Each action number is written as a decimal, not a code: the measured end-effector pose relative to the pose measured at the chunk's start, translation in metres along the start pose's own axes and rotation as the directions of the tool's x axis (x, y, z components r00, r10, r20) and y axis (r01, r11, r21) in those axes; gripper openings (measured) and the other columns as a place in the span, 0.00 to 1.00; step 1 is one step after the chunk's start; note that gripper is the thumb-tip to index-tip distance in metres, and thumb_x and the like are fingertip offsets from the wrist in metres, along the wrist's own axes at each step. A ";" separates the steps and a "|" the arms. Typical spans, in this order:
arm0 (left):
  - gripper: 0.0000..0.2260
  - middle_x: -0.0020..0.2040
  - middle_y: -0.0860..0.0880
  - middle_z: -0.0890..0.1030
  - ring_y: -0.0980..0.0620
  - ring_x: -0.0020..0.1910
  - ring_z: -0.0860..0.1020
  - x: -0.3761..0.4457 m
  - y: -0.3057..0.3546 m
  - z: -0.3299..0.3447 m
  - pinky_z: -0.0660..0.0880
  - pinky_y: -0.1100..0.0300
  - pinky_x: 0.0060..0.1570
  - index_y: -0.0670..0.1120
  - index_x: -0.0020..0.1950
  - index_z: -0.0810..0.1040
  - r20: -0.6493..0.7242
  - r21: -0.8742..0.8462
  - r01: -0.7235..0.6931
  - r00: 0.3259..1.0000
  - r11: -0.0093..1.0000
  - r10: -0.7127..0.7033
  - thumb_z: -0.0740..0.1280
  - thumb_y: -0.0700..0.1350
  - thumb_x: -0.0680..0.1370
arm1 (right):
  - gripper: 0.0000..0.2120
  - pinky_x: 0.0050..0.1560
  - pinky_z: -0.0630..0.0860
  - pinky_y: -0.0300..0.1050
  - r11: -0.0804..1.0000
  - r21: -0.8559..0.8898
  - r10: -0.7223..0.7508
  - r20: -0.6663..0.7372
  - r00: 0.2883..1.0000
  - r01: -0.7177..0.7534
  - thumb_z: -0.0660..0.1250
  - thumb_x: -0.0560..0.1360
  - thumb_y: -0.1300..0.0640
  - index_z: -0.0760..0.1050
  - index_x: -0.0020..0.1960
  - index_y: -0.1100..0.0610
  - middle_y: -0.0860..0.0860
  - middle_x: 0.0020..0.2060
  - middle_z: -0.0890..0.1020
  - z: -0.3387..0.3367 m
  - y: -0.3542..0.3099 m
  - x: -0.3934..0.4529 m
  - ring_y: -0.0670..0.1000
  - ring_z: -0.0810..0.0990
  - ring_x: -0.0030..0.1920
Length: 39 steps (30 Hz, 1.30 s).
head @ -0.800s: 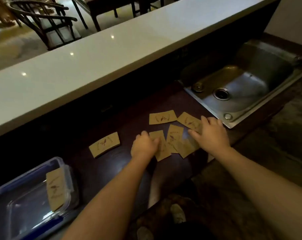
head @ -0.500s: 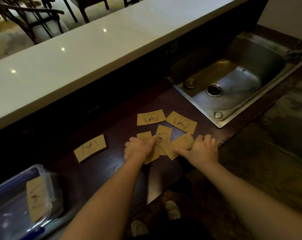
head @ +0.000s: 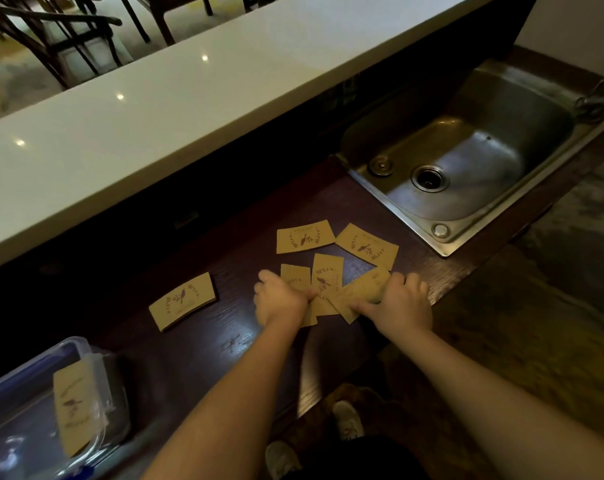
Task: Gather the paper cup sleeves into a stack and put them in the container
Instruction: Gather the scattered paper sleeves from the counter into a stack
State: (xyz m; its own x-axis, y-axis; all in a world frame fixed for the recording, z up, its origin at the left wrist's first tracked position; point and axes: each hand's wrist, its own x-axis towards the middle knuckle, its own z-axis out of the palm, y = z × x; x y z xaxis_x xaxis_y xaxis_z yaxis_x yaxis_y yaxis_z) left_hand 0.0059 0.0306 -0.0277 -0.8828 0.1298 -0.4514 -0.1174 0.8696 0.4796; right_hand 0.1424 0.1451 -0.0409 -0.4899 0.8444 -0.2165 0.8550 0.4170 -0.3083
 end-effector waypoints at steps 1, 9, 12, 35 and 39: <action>0.37 0.64 0.37 0.71 0.37 0.61 0.73 0.000 -0.002 0.000 0.74 0.45 0.57 0.41 0.62 0.63 -0.006 -0.036 -0.027 1.000 0.999 0.027 0.80 0.50 0.63 | 0.42 0.57 0.71 0.50 1.000 0.012 0.009 0.001 1.000 -0.009 0.73 0.60 0.32 0.68 0.61 0.61 0.58 0.59 0.73 -0.001 -0.001 0.000 0.58 0.69 0.60; 0.06 0.53 0.41 0.81 0.43 0.51 0.80 0.005 -0.032 -0.018 0.78 0.45 0.53 0.44 0.54 0.74 0.202 -0.466 -0.010 0.972 0.885 0.118 0.64 0.44 0.79 | 0.14 0.39 0.74 0.43 0.799 0.598 0.024 0.077 0.997 -0.066 0.72 0.71 0.58 0.70 0.53 0.55 0.48 0.46 0.79 -0.003 0.001 0.006 0.53 0.79 0.50; 0.08 0.51 0.42 0.81 0.44 0.48 0.80 0.005 -0.047 -0.036 0.78 0.45 0.52 0.43 0.58 0.75 0.388 -0.602 0.173 0.917 0.780 0.095 0.61 0.44 0.81 | 0.13 0.42 0.78 0.44 0.544 0.813 0.014 0.239 0.971 -0.208 0.68 0.75 0.61 0.74 0.59 0.56 0.50 0.51 0.82 -0.007 -0.001 0.012 0.51 0.81 0.50; 0.10 0.46 0.42 0.82 0.45 0.42 0.80 -0.007 -0.106 -0.104 0.78 0.50 0.41 0.44 0.57 0.76 0.498 -0.831 0.440 0.861 0.339 0.103 0.57 0.39 0.81 | 0.14 0.68 0.67 0.42 0.474 0.568 -0.838 0.057 0.543 0.673 0.71 0.68 0.65 0.84 0.53 0.56 0.52 0.59 0.82 0.023 -0.129 -0.081 0.48 0.72 0.66; 0.12 0.51 0.41 0.82 0.44 0.46 0.81 -0.009 -0.114 -0.110 0.78 0.48 0.45 0.43 0.59 0.76 0.472 -0.818 0.383 0.873 0.429 0.120 0.58 0.35 0.80 | 0.14 0.64 0.71 0.42 0.503 0.537 -0.839 0.114 0.532 0.677 0.69 0.69 0.61 0.83 0.54 0.55 0.50 0.55 0.83 0.026 -0.130 -0.080 0.46 0.77 0.60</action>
State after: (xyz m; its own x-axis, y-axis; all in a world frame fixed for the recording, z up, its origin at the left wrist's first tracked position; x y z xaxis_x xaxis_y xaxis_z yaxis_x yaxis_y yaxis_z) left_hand -0.0232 -0.1216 0.0044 -0.5707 0.4429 -0.6915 -0.7604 0.0328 0.6486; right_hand 0.0658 0.0148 -0.0078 -0.9974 0.0616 0.0379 0.0067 0.6007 -0.7994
